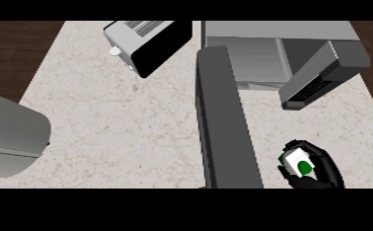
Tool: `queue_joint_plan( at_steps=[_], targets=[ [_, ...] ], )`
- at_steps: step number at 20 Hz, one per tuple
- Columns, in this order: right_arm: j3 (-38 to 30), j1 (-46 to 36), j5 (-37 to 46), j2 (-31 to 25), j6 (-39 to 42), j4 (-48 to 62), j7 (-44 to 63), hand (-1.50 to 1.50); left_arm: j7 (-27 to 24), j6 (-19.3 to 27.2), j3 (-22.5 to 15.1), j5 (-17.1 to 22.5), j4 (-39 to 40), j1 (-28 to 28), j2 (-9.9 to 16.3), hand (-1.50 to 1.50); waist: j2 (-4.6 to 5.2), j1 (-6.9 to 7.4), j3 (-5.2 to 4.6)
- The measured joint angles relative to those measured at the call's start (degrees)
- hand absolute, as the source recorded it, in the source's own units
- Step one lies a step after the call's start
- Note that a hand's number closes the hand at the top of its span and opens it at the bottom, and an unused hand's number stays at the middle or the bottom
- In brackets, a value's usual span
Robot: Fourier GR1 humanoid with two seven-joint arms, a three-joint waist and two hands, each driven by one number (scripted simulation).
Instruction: Pick up the milk, place it into the microwave and close the microwave
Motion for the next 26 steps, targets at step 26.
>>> queue_joint_plan(
  at_steps=[26],
  targets=[
    [-3.5, -24.5, -3.4, 5.7, -7.5, 10.8, 1.9, 1.50, 0.1, -2.7, 2.6, 4.2, 1.3, 1.2, 1.0, -1.50, 0.54, 0.43, 0.32]
  ],
)
